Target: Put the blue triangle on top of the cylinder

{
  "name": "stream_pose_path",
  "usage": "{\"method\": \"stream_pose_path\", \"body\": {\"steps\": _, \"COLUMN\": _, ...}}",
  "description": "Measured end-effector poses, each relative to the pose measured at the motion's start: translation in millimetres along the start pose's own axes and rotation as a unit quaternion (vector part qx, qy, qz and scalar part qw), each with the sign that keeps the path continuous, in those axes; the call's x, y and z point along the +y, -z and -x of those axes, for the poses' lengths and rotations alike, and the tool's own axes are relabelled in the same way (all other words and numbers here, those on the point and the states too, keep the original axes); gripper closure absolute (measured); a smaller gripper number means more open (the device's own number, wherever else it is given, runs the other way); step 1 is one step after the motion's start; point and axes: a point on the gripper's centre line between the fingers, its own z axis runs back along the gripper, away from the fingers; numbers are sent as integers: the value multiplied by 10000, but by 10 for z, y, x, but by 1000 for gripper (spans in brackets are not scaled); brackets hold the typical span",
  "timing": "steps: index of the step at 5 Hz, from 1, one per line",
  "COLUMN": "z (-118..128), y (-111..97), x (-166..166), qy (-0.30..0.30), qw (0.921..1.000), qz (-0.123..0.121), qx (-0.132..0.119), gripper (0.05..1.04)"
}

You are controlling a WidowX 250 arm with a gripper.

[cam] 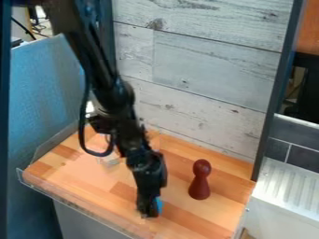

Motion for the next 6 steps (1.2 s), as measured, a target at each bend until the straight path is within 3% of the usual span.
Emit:
{"method": "stream_pose_path", "body": {"steps": 1, "z": 36, "y": -8, "x": -2, "qy": -82, "qw": 10000, "qz": 26, "qx": -35, "gripper": 502}}
{"method": "stream_pose_path", "body": {"steps": 2, "z": 179, "y": -123, "x": 45, "qy": -539, "qw": 9981, "qz": 171, "qx": -238, "gripper": 503}}
{"method": "stream_pose_path", "body": {"steps": 3, "z": 287, "y": -438, "x": 236, "qy": -1218, "qw": 9920, "qz": 146, "qx": -307, "gripper": 503}}
{"method": "stream_pose_path", "body": {"steps": 4, "z": 461, "y": -693, "x": 327, "qy": -2546, "qw": 9663, "qz": 25, "qx": -374, "gripper": 503}}
{"method": "stream_pose_path", "body": {"steps": 6, "z": 547, "y": -995, "x": 601, "qy": -3774, "qw": 9248, "qz": -138, "qx": -457, "gripper": 503}}
